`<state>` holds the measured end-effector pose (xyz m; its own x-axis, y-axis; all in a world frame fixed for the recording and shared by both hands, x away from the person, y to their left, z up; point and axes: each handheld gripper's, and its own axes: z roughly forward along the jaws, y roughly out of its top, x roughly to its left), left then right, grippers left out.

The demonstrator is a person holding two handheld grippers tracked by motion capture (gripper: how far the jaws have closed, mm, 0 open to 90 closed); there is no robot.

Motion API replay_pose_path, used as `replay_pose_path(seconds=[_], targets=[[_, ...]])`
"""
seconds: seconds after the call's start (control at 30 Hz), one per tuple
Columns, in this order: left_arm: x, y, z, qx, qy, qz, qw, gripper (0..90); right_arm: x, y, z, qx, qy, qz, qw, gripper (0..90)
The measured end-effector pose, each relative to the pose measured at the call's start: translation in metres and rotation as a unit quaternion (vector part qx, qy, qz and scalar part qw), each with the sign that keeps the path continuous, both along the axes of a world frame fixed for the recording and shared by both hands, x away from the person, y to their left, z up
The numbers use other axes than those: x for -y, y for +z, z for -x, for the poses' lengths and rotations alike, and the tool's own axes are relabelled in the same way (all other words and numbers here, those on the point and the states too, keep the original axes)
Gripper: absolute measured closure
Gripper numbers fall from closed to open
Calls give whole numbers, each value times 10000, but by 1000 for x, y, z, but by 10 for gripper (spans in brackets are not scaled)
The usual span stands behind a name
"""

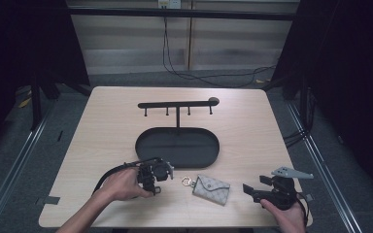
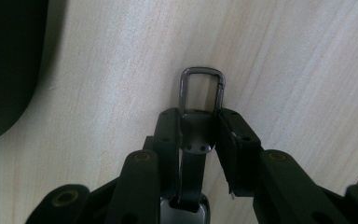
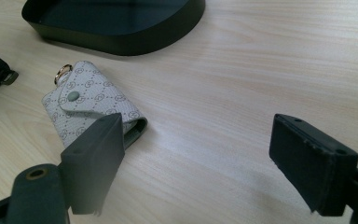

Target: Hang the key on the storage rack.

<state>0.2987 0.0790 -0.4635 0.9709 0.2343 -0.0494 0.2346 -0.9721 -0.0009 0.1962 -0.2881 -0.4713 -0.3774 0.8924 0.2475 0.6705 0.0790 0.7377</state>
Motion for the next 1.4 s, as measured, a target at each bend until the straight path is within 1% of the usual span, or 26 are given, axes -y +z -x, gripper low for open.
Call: replay_pose_path(seconds=[0.03, 0.07, 0.1, 0.13, 0.2, 0.33, 0.37, 0.43, 0.47, 0.53, 0.57, 0.6, 0.63, 0.67, 0.7, 0.77, 0.8, 0.9, 0.93, 1.03, 1.13, 1.2, 1.3, 1.33, 1.37, 1.4], targets=[[-1, 0, -1, -25, 23, 56, 10000, 704, 0, 0, 0, 1, 1, -2, 10000, 181], [-2, 0, -1, -13, 33, 63, 10000, 705, 0, 0, 0, 4, 1, 0, 10000, 181], [-2, 0, -1, -1, 113, 67, 9999, 705, 0, 0, 0, 1, 0, 0, 10000, 181], [-2, 0, -1, 19, 139, 74, 9999, 706, 0, 0, 0, -4, -1, 0, 10000, 181], [-2, 0, -1, 7, 175, 82, 9998, 706, 0, 0, 0, -16, -3, -4, 10000, 181], [-7, 0, -8, -233, 382, 231, 9987, 707, 0, 0, -1, -22, -12, -9, 10000, 181], [-9, 0, -9, -237, 427, 285, 9984, 707, 0, 0, -1, -35, -9, -9, 10000, 181], [-11, 0, -12, -364, 463, 283, 9979, 707, 0, -1, -1, -40, -12, 1, 10000, 181], [-11, 1, -12, -386, 521, 286, 9975, 707, 0, -1, -1, -47, -17, 7, 10000, 181], [-12, 3, -13, -381, 509, 280, 9976, 707, 0, -1, -1, -53, -35, 15, 10000, 181], [-12, 4, -14, -454, 541, 285, 9971, 707, 0, -1, -1, -55, -28, 11, 10000, 181], [-12, 6, -14, -466, 504, 289, 9972, 707, 0, -1, -1, -51, -27, 22, 10000, 181], [-13, 9, -14, -417, 508, 314, 9973, 707, 0, -1, -1, -54, -28, 25, 10000, 181], [-13, 9, -14, -417, 508, 314, 9973, 707, 0, -1, -1, -57, -27, 21, 10000, 181], [-13, 13, -15, -511, 501, 311, 9970, 707, 0, -1, -1, -61, -23, 25, 10000, 182], [-13, 17, -14, -530, 519, 334, 9967, 707, 0, -1, -1, -62, -26, 27, 10000, 182], [-13, 18, -14, -469, 528, 345, 9969, 708, 0, -1, -1, -57, -27, 32, 10000, 182], [-15, 23, -15, -425, 653, 394, 9962, 707, 0, -1, -1, -62, -28, 46, 10000, 182], [-16, 25, -16, -431, 642, 368, 9963, 708, 0, -1, -1, -69, -31, 46, 10000, 182], [-19, 31, -18, -369, 707, 419, 9959, 708, 0, -1, -1, -83, -39, 49, 9999, 182], [-24, 36, -20, -325, 875, 513, 9943, 708, 0, -2, -2, -88, -37, 47, 9999, 182], [-28, 41, -21, -359, 940, 571, 9933, 708, 0, -2, -2, -91, -39, 55, 9999, 182], [-31, 45, -22, -319, 987, 557, 9930, 708, 0, -2, -2, -87, -29, 74, 9999, 182], [-31, 45, -22, -303, 1043, 578, 9924, 708, 0, -2, -2, -88, -29, 72, 9999, 182], [-32, 46, -24, -333, 1026, 519, 9928, 708, 0, -2, -2, -87, -28, 70, 9999, 182], [-32, 46, -24, -333, 1026, 519, 9928, 708, 0, -2, -2, -91, -27, 67, 9999, 182]])
